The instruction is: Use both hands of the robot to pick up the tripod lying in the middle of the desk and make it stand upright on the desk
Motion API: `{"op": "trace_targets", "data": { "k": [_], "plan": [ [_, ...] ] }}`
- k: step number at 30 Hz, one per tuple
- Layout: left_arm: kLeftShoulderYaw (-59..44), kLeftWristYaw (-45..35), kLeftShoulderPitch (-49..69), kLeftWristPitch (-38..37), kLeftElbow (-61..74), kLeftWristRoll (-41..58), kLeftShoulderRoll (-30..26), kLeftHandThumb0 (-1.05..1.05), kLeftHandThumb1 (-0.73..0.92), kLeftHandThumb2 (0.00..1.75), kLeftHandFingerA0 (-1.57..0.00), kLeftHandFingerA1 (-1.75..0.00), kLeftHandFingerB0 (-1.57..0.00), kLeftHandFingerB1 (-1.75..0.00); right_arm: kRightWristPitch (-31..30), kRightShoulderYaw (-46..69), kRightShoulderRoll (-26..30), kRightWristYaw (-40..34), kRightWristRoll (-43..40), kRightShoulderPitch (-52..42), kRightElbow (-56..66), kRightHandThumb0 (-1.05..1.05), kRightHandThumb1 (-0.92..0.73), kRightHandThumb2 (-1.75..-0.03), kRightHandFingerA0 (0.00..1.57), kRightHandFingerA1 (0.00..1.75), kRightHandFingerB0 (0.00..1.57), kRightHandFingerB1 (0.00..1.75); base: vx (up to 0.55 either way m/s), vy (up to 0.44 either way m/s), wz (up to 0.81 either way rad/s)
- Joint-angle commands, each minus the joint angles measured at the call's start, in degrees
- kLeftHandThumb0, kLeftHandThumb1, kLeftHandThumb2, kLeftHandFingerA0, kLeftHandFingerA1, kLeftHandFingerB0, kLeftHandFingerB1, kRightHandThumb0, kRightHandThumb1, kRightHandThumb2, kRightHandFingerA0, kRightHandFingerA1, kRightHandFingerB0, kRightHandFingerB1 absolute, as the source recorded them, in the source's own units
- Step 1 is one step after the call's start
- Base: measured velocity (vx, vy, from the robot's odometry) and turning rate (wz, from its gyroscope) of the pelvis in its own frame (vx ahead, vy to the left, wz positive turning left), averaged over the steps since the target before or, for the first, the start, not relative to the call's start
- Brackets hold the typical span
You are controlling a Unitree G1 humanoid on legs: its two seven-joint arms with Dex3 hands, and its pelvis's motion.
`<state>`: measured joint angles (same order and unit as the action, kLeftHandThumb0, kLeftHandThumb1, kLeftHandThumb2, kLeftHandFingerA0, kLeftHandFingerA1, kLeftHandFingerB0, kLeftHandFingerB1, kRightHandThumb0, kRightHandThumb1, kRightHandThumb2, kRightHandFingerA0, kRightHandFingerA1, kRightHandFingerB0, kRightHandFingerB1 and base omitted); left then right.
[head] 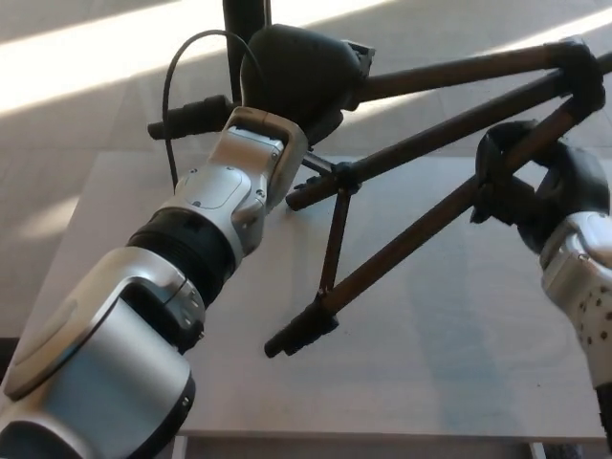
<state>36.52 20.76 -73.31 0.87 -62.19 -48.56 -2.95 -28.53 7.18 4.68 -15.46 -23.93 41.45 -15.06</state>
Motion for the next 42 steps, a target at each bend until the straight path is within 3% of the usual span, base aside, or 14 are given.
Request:
{"op": "trace_targets", "data": {
  "k": [1,8,9,10,17,20,21,27,30,32,34,40,41,42],
  "plan": [
    [0.98,-1.83,1.11,-0.61,1.05,-0.75,-1.58,-0.29,0.65,0.78,-0.91,-1.67,-0.78,-1.3,-8.71,0.9,8.49,4.99,0.96,14.65,1.99,-0.21,-0.42,-1.35,0.98,1.75,0.7,1.75,0.0,0.0,0.0],
    [-0.28,-1.34,3.95,0.63,3.1,0.64,-1.56,-0.23,0.58,0.75,-0.89,-1.74,-0.78,-1.31,-12.63,-0.37,10.1,6.23,2.3,19.4,1.45,-0.2,-0.45,-1.36,1.0,1.75,0.71,1.75,0.0,0.0,0.0],
    [-0.77,0.17,4.98,0.07,3.47,1.08,-1.63,-0.2,0.54,0.86,-1.12,-1.63,-0.76,-1.29,-13.96,-1.28,10.73,6.57,3.1,19.96,1.69,-0.21,-0.44,-1.36,0.99,1.75,0.7,1.75,0.0,0.0,0.0],
    [-1.03,0.13,5.25,0.09,3.43,1.41,-1.58,-0.23,0.56,0.8,-0.91,-1.75,-0.75,-1.45,-14.87,-1.58,10.97,6.61,3.37,20.73,1.43,-0.21,-0.47,-1.32,0.99,1.75,0.68,1.75,0.0,0.0,0.0],
    [-3.53,-3.3,10.21,4.75,5.7,4.34,-0.16,-0.24,0.64,0.61,-0.85,-1.75,-0.69,-1.51,-16.07,-8.86,13.61,10.93,8.19,25.77,0.16,-0.23,-0.45,-1.31,0.96,1.75,0.77,1.68,0.0,0.0,0.0],
    [-8.73,-1.54,13.85,6.53,8.24,9.3,2.2,-0.32,0.41,0.88,-1.2,-1.34,-0.87,-1.07,-15.42,-12.62,13.64,12.37,10.38,27.12,0.77,-0.2,-0.42,-1.36,0.97,1.75,0.75,1.67,0.0,0.0,0.0],
    [-9.38,0.0,14.78,7.25,8.52,9.36,2.98,-0.27,0.57,0.6,-0.89,-1.72,-0.76,-1.33,-14.8,-15.12,14.26,13.6,12.12,27.9,0.56,-0.2,-0.43,-1.36,0.97,1.75,0.77,1.67,0.0,0.0,0.0],
    [-18.66,4.48,20.16,8.75,12.04,16.32,8.87,-0.17,0.61,0.76,-0.88,-1.73,-0.77,-1.19,0.33,-26.55,15.61,18.33,22.36,29.81,-2.88,-0.27,-0.39,-1.45,1.0,1.75,0.88,1.56,0.0,0.0,0.0],
    [-22.74,6.94,22.77,8.92,13.9,19.42,11.77,-0.16,0.64,0.88,-0.83,-1.75,-0.59,-1.74,1.31,-29.9,14.85,17.53,25.03,30.72,-3.23,-0.32,-0.36,-1.47,1.0,1.75,0.89,1.56,0.0,0.0,0.0],
    [-24.06,7.82,24.23,9.0,14.82,19.73,12.91,-0.1,0.62,0.78,-1.05,-1.71,-0.69,-1.36,2.46,-31.37,14.62,17.29,26.14,30.87,-3.07,-0.34,-0.35,-1.47,1.0,1.75,0.91,1.57,0.0,0.0,0.0],
    [-24.66,8.0,25.29,8.74,15.28,19.57,13.47,-0.18,0.65,0.79,-0.87,-1.75,-0.61,-1.69,2.07,-32.33,14.31,16.84,26.77,30.98,-2.56,-0.35,-0.37,-1.45,1.01,1.75,0.9,1.58,0.0,0.0,0.0],
    [-24.0,6.91,27.82,9.7,15.98,17.26,13.13,-0.16,0.64,0.83,-0.86,-1.75,-0.64,-1.65,2.85,-34.9,13.85,15.99,28.84,28.71,1.67,-0.3,-0.36,-1.49,1.0,1.75,0.85,1.6,0.0,0.0,0.0],
    [-23.81,6.99,28.91,8.56,16.06,16.96,12.43,-0.21,0.5,0.98,-1.16,-1.36,-0.93,-1.22,3.51,-35.87,13.81,15.03,30.0,27.34,3.81,-0.3,-0.33,-1.46,1.0,1.75,0.8,1.66,0.0,0.0,0.0],
    [-23.84,6.91,29.13,8.32,16.05,16.99,12.31,-0.21,0.5,0.98,-1.16,-1.36,-0.93,-1.22,3.72,-36.0,13.81,14.69,30.31,26.91,4.29,-0.3,-0.33,-1.46,1.0,1.75,0.8,1.66,0.0,0.0,0.0]
  ]
}}
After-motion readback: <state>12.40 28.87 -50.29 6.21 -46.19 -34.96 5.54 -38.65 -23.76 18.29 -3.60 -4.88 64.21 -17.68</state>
